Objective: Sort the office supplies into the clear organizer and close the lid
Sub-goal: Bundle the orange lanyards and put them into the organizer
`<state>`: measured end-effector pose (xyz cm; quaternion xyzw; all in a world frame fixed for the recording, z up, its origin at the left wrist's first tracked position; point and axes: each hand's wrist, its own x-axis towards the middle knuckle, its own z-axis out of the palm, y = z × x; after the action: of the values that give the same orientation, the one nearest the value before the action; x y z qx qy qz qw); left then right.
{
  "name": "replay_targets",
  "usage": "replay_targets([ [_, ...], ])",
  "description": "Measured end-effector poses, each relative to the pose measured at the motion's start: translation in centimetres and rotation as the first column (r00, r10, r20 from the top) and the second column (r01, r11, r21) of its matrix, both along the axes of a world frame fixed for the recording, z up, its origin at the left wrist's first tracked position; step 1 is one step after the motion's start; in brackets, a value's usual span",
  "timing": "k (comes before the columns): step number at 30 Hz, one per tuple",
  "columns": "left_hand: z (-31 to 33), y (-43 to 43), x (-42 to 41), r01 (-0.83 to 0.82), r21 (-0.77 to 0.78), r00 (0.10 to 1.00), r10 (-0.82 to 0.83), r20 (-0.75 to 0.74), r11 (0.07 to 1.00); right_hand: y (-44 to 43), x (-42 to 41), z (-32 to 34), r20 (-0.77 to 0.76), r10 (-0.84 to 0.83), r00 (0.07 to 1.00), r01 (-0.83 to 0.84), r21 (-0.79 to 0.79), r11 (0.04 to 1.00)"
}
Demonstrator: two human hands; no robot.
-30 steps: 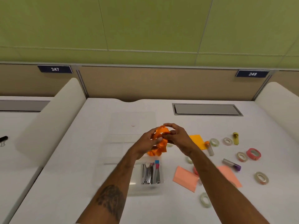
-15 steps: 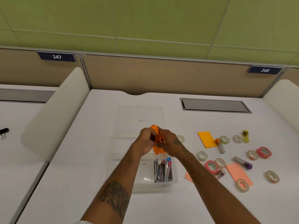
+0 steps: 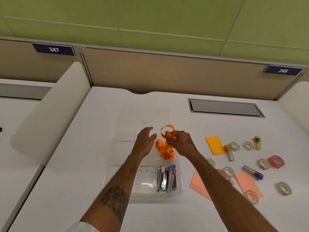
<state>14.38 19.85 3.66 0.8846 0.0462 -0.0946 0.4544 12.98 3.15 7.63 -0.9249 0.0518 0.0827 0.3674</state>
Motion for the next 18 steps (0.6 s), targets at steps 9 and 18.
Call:
replay_targets([
  [9,-6.0,1.7,-1.1,0.145,0.773,0.939,-0.332,0.09,0.618,1.3,0.2,-3.1,-0.061,0.007,0.998,-0.011,-0.063,0.998],
  [18,-6.8,1.7,-1.2,0.123,0.772,0.943,-0.315,0.104,0.624,1.6,-0.1,-6.5,0.068,0.093,0.993,-0.041,-0.543,0.839],
])
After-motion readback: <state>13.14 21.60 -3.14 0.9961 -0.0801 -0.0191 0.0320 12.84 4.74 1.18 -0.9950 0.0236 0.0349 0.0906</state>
